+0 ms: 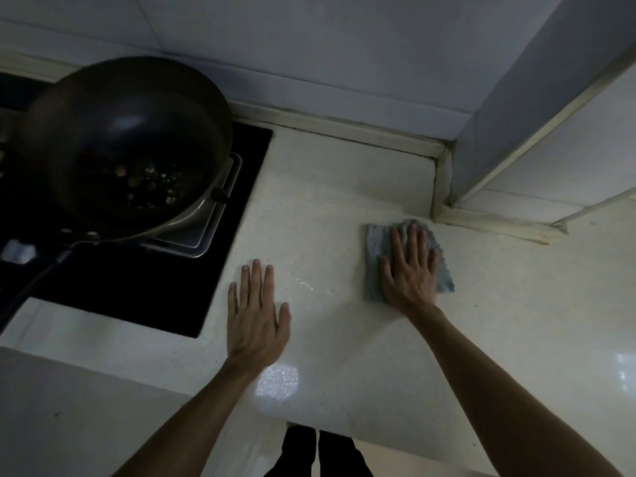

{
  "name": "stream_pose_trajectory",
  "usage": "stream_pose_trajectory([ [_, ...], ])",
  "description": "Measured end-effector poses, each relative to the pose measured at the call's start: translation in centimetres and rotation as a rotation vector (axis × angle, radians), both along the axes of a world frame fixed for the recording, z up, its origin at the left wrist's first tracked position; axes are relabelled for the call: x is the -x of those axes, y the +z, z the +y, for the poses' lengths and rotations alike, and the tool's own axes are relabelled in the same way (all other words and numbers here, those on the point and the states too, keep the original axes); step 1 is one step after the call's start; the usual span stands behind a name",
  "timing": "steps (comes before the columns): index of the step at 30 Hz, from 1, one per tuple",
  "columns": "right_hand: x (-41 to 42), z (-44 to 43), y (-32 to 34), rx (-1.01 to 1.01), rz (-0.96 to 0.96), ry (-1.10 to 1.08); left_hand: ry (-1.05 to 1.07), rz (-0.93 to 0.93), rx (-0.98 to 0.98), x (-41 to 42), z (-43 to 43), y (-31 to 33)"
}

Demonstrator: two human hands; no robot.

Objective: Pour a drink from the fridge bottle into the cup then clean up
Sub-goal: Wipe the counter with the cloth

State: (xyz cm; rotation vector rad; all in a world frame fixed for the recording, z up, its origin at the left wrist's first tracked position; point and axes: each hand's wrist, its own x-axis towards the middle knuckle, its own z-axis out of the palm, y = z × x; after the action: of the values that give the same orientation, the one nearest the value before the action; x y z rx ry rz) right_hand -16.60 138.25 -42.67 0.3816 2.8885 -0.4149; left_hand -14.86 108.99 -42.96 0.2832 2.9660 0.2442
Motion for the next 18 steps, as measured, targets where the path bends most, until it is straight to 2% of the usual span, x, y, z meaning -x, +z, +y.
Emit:
stream_pose_trajectory([
  [6, 3.6, -4.8, 0.2, 0.070, 0.033, 0.232, 0.000, -0.030, -0.016, 0.2, 0.0, 0.1],
  [10, 4.8, -8.2, 0.2, 0.033, 0.014, 0.347, 0.003, -0.039, -0.005, 0.2, -0.2, 0.1],
  [18, 3.3, -13.3, 0.3, -0.057, -0.024, 0.421, -0.001, -0.037, 0.001, 0.1, -0.2, 0.1],
])
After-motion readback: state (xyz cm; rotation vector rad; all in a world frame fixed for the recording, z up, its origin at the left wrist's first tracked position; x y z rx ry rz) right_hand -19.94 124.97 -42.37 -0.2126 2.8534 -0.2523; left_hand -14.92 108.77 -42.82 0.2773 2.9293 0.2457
